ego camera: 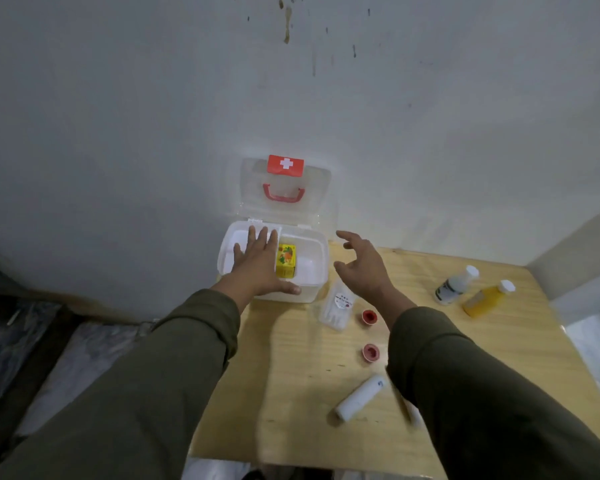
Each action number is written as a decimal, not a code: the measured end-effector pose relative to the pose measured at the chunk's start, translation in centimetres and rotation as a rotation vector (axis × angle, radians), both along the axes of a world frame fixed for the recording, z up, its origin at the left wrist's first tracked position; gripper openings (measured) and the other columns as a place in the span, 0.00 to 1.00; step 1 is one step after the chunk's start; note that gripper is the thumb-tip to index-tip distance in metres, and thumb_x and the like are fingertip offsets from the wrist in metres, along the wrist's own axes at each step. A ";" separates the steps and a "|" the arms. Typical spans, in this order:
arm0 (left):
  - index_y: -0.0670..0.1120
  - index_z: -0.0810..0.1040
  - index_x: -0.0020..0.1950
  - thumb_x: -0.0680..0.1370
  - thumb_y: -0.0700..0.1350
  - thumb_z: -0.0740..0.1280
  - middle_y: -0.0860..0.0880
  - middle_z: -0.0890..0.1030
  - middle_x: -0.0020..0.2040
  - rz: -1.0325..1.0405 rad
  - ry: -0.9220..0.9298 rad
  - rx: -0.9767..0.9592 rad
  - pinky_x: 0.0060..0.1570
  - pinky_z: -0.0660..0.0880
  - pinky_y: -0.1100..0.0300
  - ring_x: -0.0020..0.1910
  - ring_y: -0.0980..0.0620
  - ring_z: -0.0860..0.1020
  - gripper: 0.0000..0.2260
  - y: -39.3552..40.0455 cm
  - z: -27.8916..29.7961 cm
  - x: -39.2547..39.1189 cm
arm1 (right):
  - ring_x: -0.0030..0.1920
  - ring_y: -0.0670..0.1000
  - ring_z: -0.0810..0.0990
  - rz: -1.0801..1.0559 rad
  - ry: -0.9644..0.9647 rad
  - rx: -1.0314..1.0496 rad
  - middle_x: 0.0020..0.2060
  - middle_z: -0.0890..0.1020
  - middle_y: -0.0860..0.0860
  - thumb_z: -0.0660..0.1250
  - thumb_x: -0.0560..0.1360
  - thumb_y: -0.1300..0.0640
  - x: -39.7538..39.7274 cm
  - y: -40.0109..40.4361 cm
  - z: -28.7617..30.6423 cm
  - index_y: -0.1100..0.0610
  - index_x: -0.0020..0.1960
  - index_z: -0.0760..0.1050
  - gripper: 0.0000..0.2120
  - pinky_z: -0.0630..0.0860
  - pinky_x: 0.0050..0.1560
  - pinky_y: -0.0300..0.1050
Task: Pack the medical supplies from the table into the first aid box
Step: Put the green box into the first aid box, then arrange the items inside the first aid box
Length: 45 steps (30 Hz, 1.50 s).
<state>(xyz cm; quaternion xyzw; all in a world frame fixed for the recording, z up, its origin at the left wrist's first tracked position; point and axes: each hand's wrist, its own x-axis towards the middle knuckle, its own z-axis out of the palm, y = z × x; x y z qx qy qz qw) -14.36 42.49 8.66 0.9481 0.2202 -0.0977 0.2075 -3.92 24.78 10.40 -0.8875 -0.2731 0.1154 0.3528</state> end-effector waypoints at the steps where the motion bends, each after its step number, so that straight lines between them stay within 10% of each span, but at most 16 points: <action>1: 0.45 0.37 0.77 0.64 0.66 0.73 0.46 0.38 0.78 0.011 0.002 0.007 0.72 0.39 0.40 0.76 0.45 0.33 0.58 -0.4 -0.1 0.0 | 0.47 0.50 0.74 0.028 -0.010 -0.048 0.61 0.73 0.56 0.66 0.72 0.61 0.2 -0.8 -0.4 0.48 0.69 0.66 0.27 0.73 0.58 0.46; 7: 0.44 0.36 0.77 0.64 0.68 0.70 0.46 0.36 0.78 0.105 0.054 -0.005 0.71 0.41 0.36 0.75 0.44 0.33 0.58 -1.2 -1.1 0.2 | 0.44 0.51 0.77 0.191 -0.004 -0.305 0.65 0.69 0.55 0.66 0.72 0.63 2.6 -4.1 -2.6 0.48 0.69 0.66 0.28 0.74 0.50 0.42; 26: 0.44 0.33 0.76 0.64 0.72 0.66 0.46 0.35 0.78 0.153 0.217 0.185 0.73 0.44 0.40 0.76 0.47 0.35 0.59 -2.7 -2.4 0.3 | 0.73 0.54 0.61 0.794 -0.033 -0.589 0.76 0.58 0.47 0.77 0.65 0.57 9.0 -2.8 -6.5 0.45 0.72 0.62 0.40 0.64 0.71 0.55; 36: 0.45 0.32 0.75 0.63 0.72 0.67 0.47 0.34 0.77 0.147 0.250 0.197 0.73 0.43 0.41 0.76 0.48 0.34 0.60 -2.8 -2.4 0.4 | 0.61 0.56 0.73 0.684 -0.013 -0.500 0.62 0.75 0.52 0.75 0.66 0.57 9.3 -3.7 -7.0 0.53 0.63 0.69 0.28 0.70 0.62 0.52; 45: 0.45 0.30 0.75 0.62 0.71 0.69 0.47 0.32 0.77 0.124 0.256 0.148 0.73 0.44 0.40 0.76 0.47 0.34 0.61 -2.3 -2.2 0.3 | 0.66 0.57 0.70 0.474 0.180 -0.294 0.68 0.69 0.56 0.78 0.64 0.59 9.3 -5.7 -4.5 0.52 0.71 0.62 0.41 0.68 0.64 0.48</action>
